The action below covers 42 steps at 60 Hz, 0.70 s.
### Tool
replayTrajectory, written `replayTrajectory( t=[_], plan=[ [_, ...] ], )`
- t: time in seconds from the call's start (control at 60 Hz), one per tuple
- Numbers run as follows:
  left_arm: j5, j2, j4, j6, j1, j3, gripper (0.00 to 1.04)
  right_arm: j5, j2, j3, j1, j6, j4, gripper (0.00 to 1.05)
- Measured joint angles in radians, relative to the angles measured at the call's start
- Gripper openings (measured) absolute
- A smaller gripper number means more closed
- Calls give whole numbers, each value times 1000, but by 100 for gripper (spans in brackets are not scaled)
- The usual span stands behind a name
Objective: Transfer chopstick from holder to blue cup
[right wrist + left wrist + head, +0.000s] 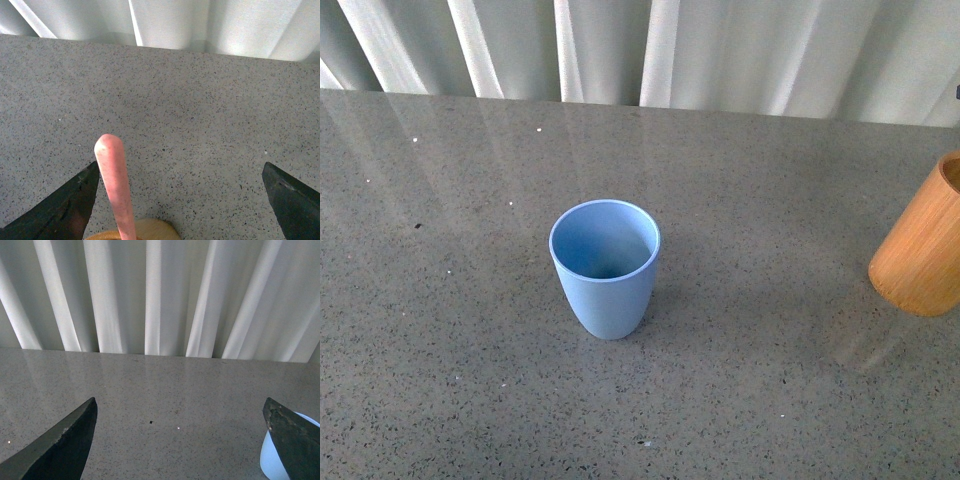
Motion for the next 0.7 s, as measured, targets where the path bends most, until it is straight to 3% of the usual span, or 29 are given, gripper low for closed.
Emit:
replayTrajectory(
  t=[0.45, 0.583, 0.7],
  plan=[
    [0, 0, 0, 0, 0, 0, 98, 5, 6, 5, 10, -4, 21, 27],
    [0, 0, 0, 0, 0, 0, 98, -11, 6, 5, 10, 1, 38, 3],
    [0, 0, 0, 0, 0, 0, 98, -7, 4, 3, 18, -5, 60, 1]
  ],
)
